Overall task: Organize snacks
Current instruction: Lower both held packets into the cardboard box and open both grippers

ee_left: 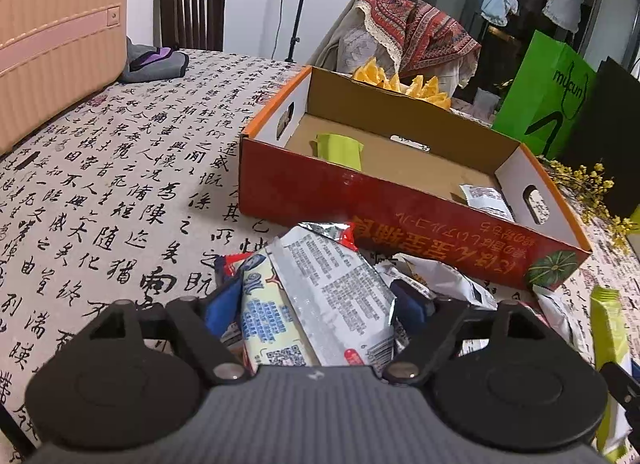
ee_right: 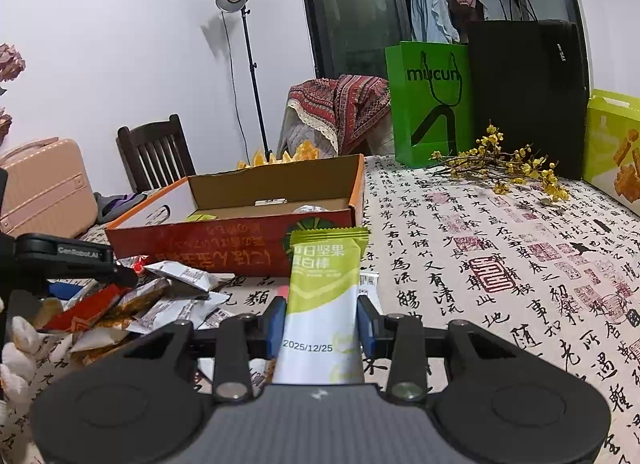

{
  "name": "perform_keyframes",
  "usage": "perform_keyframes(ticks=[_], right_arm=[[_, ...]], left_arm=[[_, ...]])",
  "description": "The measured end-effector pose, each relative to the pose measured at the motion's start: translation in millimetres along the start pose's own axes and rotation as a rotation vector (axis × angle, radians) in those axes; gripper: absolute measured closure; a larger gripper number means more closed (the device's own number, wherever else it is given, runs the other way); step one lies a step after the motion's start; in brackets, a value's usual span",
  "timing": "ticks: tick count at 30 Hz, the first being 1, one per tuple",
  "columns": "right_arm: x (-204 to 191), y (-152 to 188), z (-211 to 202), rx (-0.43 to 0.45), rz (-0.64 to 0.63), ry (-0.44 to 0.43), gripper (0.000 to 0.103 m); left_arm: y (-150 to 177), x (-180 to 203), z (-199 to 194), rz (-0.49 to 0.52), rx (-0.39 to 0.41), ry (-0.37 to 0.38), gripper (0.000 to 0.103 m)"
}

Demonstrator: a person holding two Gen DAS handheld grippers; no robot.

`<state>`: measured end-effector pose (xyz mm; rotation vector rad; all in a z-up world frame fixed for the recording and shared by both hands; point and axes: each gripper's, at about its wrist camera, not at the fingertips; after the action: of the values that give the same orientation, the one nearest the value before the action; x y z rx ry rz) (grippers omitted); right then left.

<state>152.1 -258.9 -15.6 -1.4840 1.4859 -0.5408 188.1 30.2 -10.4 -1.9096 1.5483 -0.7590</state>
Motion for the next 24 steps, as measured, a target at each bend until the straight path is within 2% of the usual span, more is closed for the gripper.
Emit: perform_keyframes(ticks=[4,15,24], right_arm=[[-4,1,1,-0.005,-0.005,-0.006,0.067],[-16,-2,-4,0.004,-0.032,-0.020,0.067],[-27,-13,-5,0.027,-0.049,-0.030,0.067]], left_arm=[[1,-5,-7,0.008,0.013,0.006,0.028],[1,-19,-31,0.023,0.094,0.019,0.030],[-8,-19,-58,0.066,0.190,0.038,0.030]])
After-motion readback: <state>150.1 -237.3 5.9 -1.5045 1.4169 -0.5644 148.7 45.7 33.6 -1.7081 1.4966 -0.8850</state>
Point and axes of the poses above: each gripper's, at about its wrist camera, not at the fingertips, and z roughly the way its jaws point, x to its right, y to its underside, and after that the axes turned 9 degrees about z, right-handed
